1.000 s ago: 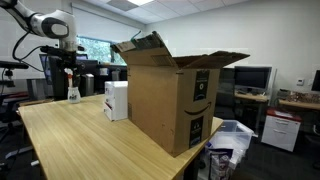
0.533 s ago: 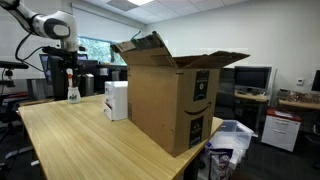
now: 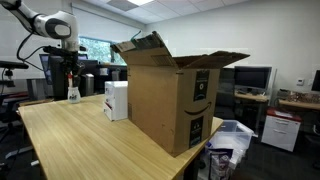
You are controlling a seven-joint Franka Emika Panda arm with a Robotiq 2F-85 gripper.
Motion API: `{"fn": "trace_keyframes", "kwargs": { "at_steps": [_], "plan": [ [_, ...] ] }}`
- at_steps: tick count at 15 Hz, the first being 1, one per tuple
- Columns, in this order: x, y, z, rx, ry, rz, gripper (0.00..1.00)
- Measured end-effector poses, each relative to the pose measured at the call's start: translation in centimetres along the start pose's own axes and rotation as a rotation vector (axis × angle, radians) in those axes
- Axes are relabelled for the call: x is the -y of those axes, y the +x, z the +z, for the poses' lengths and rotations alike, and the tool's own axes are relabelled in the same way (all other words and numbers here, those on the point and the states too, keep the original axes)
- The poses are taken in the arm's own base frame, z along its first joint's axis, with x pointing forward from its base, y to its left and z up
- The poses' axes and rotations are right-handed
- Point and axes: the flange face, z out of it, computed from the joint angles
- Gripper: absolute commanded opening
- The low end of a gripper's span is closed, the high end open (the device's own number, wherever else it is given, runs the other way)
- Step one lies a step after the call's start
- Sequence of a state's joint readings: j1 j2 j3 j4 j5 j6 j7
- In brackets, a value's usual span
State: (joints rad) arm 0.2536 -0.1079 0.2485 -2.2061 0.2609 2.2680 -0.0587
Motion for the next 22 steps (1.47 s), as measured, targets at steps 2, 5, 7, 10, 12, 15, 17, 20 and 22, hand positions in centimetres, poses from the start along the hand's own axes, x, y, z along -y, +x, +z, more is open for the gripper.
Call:
{"fn": "trace_keyframes", "kwargs": {
  "at_steps": [2,5,7,10,12,15,17,20,22],
  "plan": [
    [0.0,-0.1,0.1,0.016,0.002,0.011,0.05],
    [0.2,0.0,-0.1,0.034,0.005,0.025,0.07],
    [0.3,0.2,-0.5,0.048,0.007,0.031,0.07],
    [0.6,0.7,-1.4,0.053,-0.009,0.026,0.07],
    [1.0,1.1,-2.3,0.050,-0.033,0.020,0.07],
    [1.5,1.7,-3.8,0.044,-0.074,0.013,0.07],
    [1.6,2.1,-4.9,0.050,-0.107,0.009,0.07],
    [1.3,2.3,-5.8,0.074,-0.165,0.007,0.07],
    [1.0,2.4,-6.0,0.093,-0.201,0.010,0.07]
  ]
}}
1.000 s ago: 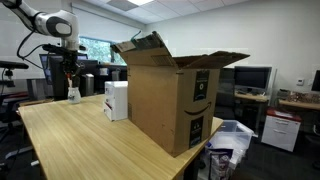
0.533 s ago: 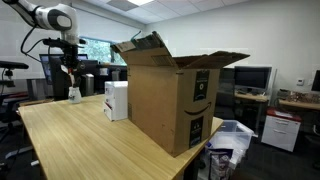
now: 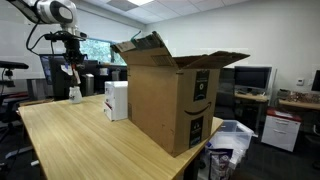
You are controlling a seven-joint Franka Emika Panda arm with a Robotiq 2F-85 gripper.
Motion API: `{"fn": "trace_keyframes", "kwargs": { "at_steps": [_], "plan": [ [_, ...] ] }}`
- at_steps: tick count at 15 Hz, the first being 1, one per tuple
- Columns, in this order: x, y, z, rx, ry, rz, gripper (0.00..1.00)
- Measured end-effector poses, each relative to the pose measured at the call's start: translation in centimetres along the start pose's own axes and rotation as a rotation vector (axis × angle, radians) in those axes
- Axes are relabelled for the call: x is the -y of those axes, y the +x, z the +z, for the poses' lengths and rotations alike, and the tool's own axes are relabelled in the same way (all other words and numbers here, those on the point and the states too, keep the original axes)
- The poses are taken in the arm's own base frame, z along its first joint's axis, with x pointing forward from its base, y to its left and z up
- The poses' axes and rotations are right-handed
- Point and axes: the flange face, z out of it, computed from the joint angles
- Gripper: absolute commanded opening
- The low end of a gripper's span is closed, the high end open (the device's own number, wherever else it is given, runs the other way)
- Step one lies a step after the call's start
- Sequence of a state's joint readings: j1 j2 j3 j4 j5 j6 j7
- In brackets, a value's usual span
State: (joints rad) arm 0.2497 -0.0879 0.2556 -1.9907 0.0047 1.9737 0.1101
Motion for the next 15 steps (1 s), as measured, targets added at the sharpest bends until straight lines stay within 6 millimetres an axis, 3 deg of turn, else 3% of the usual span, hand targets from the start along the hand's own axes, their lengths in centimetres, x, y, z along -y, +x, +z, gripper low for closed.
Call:
{"fn": "trace_keyframes", "kwargs": {
  "at_steps": [6,15],
  "plan": [
    [-2.0,0.5,0.0,0.025,-0.082,0.022,0.07],
    [-6.3,0.4,3.6,0.138,-0.126,0.077,0.07]
  ]
}}
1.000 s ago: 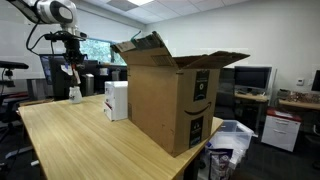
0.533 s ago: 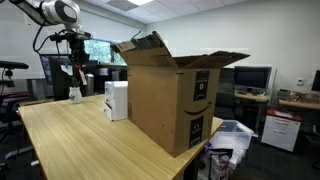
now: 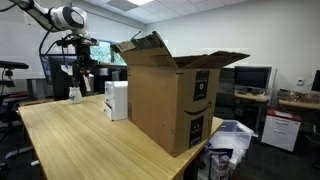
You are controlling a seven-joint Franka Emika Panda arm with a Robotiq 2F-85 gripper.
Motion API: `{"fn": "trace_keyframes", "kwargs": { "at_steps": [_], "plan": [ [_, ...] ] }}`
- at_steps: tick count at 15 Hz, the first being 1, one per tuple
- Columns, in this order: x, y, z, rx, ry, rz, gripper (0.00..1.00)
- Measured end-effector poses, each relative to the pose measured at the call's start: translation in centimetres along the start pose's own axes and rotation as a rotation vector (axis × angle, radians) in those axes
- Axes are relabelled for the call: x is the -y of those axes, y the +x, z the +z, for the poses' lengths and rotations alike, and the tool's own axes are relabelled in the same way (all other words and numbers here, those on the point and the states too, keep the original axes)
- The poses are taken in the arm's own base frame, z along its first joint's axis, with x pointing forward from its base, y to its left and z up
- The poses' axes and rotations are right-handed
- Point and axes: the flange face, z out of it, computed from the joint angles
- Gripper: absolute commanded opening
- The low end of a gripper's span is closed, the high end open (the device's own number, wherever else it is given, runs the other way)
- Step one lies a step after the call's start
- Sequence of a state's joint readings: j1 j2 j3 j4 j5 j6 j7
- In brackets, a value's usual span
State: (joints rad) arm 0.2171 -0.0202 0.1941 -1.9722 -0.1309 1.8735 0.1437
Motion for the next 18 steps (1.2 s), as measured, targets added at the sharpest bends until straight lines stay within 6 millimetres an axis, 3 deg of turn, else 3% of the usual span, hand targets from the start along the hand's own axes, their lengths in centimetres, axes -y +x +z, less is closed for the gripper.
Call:
{"fn": "trace_keyframes", "kwargs": {
  "at_steps": [9,18],
  "plan": [
    [-3.2,0.3,3.3,0.064,0.009,0.056,0.07],
    [-3.2,0.6,6.0,0.116,0.045,0.027,0.07]
  ]
}}
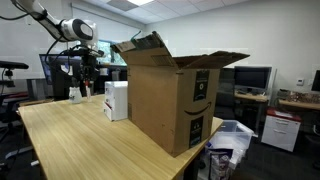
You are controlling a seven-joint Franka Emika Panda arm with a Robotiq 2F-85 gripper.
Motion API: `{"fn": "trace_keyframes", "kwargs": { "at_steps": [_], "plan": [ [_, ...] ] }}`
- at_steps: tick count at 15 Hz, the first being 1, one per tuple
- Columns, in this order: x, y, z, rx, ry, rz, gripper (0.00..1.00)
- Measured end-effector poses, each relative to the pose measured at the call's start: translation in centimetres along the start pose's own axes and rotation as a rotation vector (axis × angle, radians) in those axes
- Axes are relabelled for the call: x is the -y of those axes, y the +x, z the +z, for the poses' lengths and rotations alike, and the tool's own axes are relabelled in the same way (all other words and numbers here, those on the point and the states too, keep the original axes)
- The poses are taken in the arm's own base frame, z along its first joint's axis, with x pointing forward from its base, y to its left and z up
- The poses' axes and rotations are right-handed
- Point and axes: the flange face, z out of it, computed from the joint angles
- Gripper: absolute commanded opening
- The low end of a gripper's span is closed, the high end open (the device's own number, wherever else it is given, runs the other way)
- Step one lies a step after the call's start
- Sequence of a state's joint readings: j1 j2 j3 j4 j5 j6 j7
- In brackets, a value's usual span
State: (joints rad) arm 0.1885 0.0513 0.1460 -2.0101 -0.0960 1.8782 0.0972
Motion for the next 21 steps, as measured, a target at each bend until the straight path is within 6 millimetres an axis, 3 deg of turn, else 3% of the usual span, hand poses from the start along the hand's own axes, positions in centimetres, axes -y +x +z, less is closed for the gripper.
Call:
{"fn": "trace_keyframes", "kwargs": {
  "at_steps": [21],
  "plan": [
    [0.7,0.5,4.3,0.080,0.036,-0.057,0.07]
  ]
}}
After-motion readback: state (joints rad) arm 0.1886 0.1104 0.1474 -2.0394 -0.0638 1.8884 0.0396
